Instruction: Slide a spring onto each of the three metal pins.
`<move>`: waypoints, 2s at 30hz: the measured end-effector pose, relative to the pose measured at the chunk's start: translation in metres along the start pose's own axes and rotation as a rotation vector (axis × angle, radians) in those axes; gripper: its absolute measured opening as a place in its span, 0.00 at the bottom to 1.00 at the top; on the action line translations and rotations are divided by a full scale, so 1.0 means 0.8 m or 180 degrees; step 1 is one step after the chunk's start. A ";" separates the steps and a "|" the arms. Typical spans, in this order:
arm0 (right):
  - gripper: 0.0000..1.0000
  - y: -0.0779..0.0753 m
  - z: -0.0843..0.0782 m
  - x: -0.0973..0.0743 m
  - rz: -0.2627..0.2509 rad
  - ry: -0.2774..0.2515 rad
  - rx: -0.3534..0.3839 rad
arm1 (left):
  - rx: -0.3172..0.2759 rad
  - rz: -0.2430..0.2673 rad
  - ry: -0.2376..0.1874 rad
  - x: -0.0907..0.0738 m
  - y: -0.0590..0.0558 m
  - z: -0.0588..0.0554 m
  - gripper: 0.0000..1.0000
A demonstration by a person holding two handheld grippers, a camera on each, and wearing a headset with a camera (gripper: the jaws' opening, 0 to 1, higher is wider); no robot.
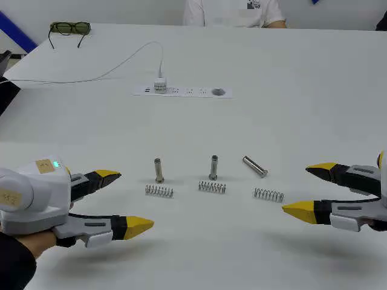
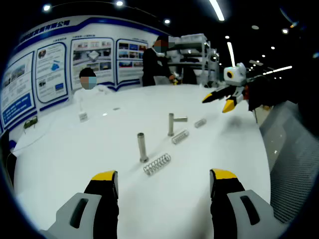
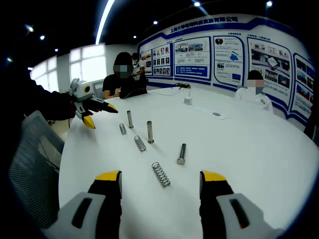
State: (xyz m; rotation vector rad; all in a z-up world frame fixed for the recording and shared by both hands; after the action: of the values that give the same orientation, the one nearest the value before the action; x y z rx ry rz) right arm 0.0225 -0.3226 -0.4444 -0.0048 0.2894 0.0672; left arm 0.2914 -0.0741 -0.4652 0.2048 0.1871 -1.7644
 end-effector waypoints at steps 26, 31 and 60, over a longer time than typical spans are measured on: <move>0.51 -0.013 0.008 0.004 -0.0133 0.0075 0.0044 | -0.0046 -0.0004 0.0013 0.002 -0.004 -0.005 0.75; 0.46 -0.021 0.016 0.010 -0.0152 0.0109 -0.0020 | -0.0060 0.0009 0.0001 0.001 -0.002 -0.005 0.75; 0.23 -0.051 0.042 0.103 -0.0289 0.0551 -0.0229 | -0.0081 0.0051 0.0040 -0.004 -0.011 -0.009 0.74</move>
State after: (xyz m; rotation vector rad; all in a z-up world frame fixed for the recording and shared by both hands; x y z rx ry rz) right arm 0.1132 -0.3577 -0.4362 -0.0955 0.4593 -0.0131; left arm 0.2837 -0.0673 -0.4709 0.1988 0.2163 -1.7444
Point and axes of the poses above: the centre of the closed fingertips' face, and the gripper's own axes: x roughly forward along the fingers, y roughly to its left, z roughly out of its top, the point moved 8 cm from there along -x, roughly backward along the fingers, and after that the axes turned 11 degrees about -y, right-handed, at the moved point
